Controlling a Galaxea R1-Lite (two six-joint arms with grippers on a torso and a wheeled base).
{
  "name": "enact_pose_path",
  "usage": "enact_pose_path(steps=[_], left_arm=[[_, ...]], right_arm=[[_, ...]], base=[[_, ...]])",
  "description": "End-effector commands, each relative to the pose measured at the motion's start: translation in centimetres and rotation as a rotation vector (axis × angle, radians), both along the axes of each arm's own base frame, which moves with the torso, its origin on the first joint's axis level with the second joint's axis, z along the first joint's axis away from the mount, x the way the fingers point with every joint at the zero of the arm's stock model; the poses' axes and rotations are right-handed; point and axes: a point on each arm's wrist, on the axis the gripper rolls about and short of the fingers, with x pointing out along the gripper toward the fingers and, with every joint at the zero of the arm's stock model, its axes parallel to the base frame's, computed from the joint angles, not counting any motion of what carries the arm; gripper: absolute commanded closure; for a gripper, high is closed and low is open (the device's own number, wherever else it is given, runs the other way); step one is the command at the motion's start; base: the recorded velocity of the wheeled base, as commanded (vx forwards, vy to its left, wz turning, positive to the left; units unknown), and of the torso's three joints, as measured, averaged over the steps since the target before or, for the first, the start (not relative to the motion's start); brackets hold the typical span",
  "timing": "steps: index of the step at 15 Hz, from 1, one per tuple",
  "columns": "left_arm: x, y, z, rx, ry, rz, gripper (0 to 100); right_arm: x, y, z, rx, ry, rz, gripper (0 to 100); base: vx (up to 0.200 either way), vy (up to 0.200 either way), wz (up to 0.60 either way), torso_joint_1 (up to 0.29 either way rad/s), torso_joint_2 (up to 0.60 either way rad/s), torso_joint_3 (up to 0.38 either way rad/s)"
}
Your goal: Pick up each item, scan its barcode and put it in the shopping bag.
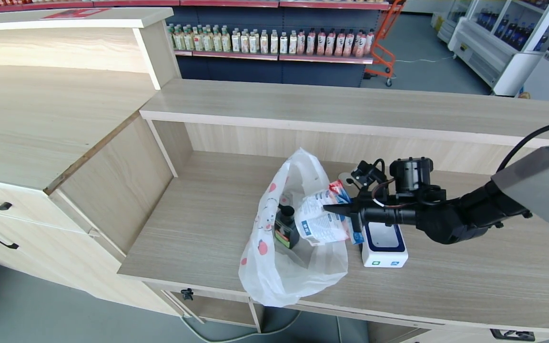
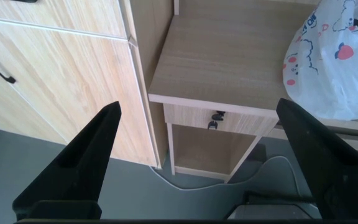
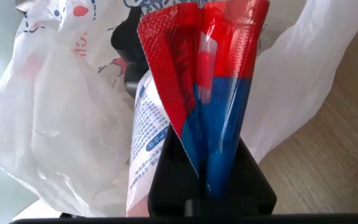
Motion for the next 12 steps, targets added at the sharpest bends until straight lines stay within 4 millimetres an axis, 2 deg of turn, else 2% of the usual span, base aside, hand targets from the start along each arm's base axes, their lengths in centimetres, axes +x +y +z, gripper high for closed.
enact_pose_path(steps=[1, 3, 12], left_arm=[[0.0, 0.0, 0.0, 0.000, 0.000, 0.000, 0], [0.0, 0.0, 0.0, 0.000, 0.000, 0.000, 0], [0.0, 0.0, 0.0, 0.000, 0.000, 0.000, 0]], right_arm=[[0.8, 0.1, -1.5, -0.017, 0.009, 0.002, 100], [1.6, 0.3, -1.7, -0.017, -0.003, -0.001, 100], [2.4, -0.5, 0.1, 0.006, -0.051, -0.022, 100]], base=[[0.000, 0.000, 0.00, 0.000, 0.00, 0.000], [0.000, 0.000, 0.00, 0.000, 0.00, 0.000], [0.000, 0.000, 0.00, 0.000, 0.00, 0.000]])
